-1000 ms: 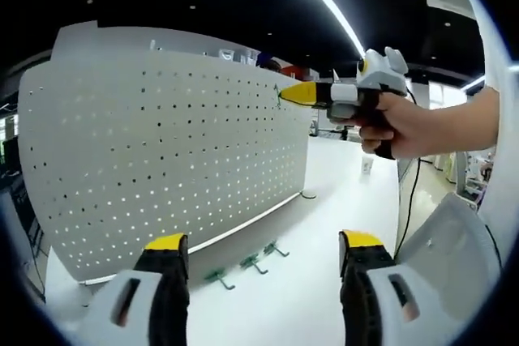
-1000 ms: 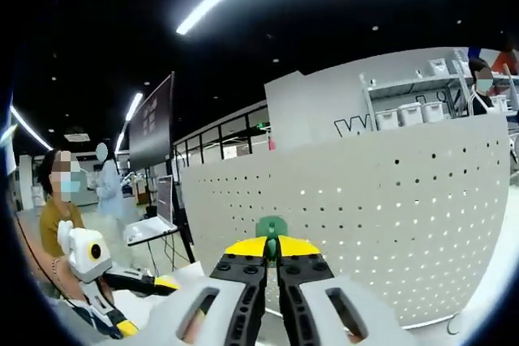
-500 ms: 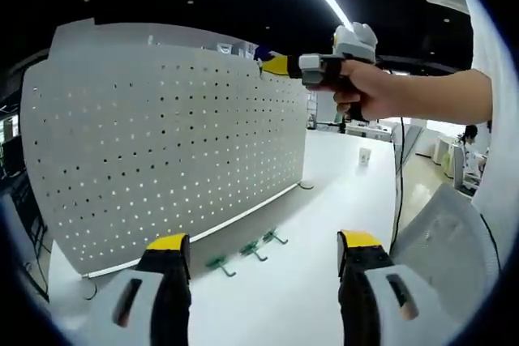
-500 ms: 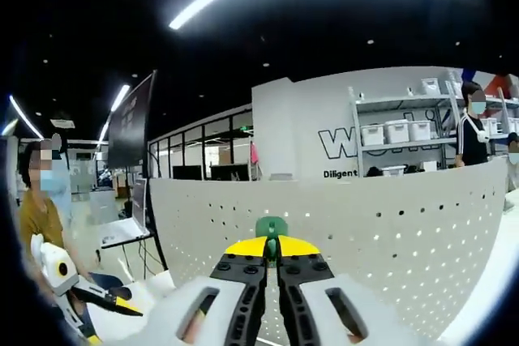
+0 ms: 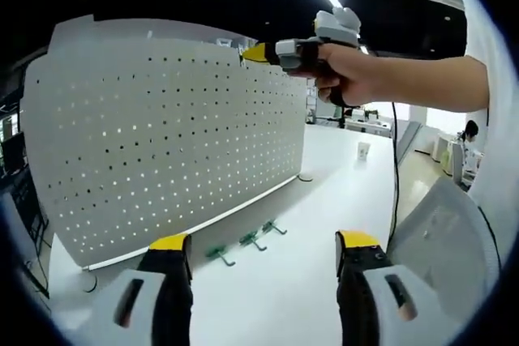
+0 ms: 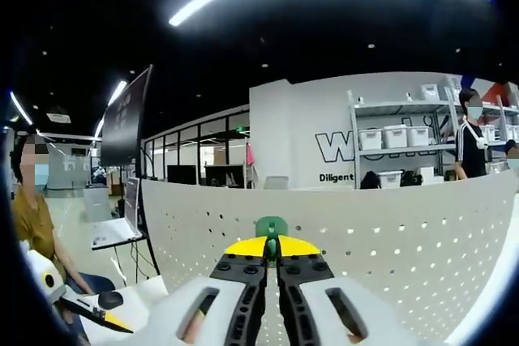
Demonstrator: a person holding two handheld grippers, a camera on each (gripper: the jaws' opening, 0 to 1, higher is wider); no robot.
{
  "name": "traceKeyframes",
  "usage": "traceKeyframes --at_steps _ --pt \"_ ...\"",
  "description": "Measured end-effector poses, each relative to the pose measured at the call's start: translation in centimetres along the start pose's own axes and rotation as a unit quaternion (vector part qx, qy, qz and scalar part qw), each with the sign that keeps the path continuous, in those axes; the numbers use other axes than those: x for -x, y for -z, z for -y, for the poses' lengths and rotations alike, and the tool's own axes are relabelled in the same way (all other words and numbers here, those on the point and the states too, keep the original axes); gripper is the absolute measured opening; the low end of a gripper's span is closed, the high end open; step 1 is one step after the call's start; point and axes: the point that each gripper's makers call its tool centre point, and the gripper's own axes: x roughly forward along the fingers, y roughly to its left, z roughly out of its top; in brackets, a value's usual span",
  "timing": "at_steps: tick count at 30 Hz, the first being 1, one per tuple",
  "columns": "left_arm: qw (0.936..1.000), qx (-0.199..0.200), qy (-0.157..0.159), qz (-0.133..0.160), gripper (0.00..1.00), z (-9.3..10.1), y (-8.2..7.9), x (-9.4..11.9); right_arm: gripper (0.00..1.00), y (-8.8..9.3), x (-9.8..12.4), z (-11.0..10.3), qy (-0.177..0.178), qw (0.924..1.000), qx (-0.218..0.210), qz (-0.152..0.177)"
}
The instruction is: Insert the hook assembly into the mounting plate slot until the hook locks in place.
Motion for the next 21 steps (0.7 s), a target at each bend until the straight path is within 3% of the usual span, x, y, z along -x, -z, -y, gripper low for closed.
traceKeyframes --at_steps 21 --pt "0.9995 -0.018 0.005 -0.027 0.72 -0.5 1.7 0.8 0.01 0.6 -2.2 0.4 0.037 0.9986 0.017 0.033"
